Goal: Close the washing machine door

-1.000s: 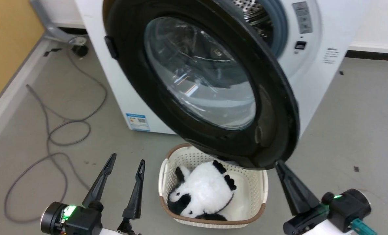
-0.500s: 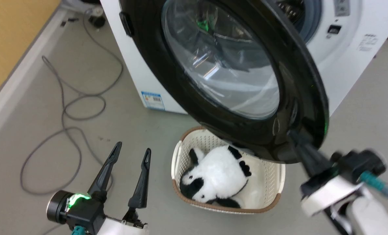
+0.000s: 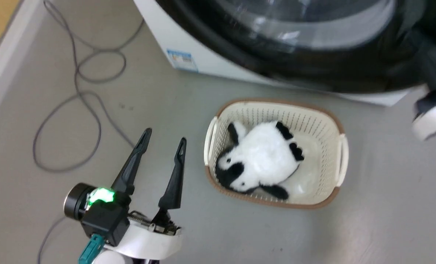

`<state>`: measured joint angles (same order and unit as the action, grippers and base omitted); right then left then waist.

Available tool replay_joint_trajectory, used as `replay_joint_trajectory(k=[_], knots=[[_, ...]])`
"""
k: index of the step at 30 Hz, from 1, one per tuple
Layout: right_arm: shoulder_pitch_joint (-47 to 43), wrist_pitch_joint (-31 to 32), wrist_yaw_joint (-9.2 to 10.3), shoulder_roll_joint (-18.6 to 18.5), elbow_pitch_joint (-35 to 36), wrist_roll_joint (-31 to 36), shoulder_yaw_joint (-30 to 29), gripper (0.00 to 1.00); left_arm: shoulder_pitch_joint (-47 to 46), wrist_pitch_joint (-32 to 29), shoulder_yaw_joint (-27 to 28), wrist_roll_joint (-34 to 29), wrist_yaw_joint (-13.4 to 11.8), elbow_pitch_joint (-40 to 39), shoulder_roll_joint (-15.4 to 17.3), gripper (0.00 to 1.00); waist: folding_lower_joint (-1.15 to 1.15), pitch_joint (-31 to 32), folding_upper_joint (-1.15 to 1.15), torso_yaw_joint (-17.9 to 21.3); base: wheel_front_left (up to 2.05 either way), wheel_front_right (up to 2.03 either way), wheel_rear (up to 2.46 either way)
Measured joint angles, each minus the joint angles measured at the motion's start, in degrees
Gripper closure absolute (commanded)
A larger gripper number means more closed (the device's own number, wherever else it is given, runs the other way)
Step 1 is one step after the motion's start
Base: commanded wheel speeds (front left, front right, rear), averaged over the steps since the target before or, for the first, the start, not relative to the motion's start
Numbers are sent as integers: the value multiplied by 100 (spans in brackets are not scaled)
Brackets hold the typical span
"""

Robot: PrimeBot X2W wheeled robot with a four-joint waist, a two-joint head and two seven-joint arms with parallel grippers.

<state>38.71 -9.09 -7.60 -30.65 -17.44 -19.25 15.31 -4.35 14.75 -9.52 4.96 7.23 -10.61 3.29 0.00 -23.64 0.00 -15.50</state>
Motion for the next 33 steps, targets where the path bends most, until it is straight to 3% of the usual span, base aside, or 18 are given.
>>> replay_joint_trajectory(k=[8,15,23,27,33], knots=[[1282,327,-7,-454,-391,-49,-86,100,-264,0,-126,27,0,-47,-27,0,0,-690,0,-172,0,0,0],[1656,344,-105,-417,-677,-48,23,100,-350,0,-227,132,-4,-48,-30,0,1,-900,0,-283,0,0,0],[1614,-40,-93,-332,-1022,-51,108,100,-359,0,-207,135,-33,14,-33,0,0,-563,0,-213,0,0,0],[1337,-249,3,-266,-1091,-57,159,100,-313,0,-88,126,-51,70,-36,0,0,-225,0,-115,0,0,0],[627,-426,4,91,-889,-110,242,100,-70,0,185,359,-46,252,-40,0,-1,390,0,131,0,0,0]])
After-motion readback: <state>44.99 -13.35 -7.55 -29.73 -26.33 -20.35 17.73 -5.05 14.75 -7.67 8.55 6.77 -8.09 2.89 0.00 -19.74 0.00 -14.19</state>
